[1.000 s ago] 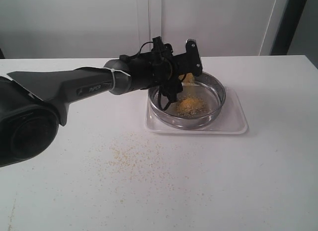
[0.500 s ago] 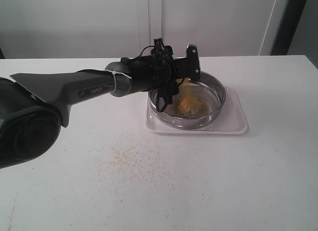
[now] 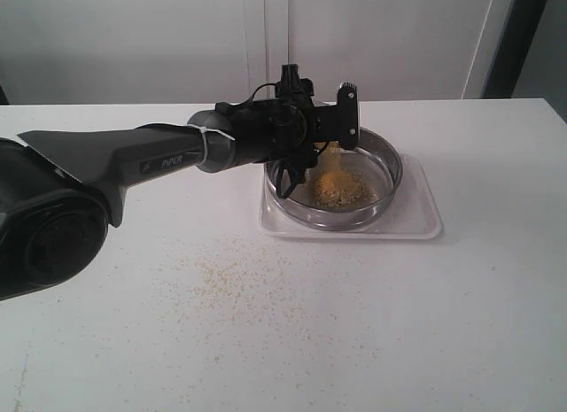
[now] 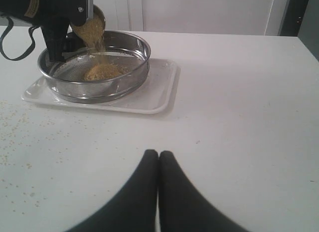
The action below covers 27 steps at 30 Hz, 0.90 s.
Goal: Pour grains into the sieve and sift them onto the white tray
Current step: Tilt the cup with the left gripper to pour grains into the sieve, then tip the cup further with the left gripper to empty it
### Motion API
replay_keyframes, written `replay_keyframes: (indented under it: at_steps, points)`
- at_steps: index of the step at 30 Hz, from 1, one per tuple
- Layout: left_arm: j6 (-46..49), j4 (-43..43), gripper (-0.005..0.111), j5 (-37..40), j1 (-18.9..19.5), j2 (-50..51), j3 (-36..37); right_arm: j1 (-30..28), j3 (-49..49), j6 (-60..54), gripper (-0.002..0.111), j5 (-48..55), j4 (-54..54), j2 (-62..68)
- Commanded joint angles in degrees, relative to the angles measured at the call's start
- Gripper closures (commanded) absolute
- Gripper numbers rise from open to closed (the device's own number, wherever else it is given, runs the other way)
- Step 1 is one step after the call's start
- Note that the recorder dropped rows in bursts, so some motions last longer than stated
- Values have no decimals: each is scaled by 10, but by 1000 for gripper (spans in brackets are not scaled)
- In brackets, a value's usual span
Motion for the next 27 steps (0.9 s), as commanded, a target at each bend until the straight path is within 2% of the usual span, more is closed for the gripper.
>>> replay_keyframes:
  at_steps: [1, 27]
  points:
    - [3, 14, 107, -9, -1, -9, -5, -5, 4, 0, 108, -1, -4, -4]
    - [3, 99, 107, 12, -1, -9, -5, -5, 4, 0, 108, -1, -4, -4]
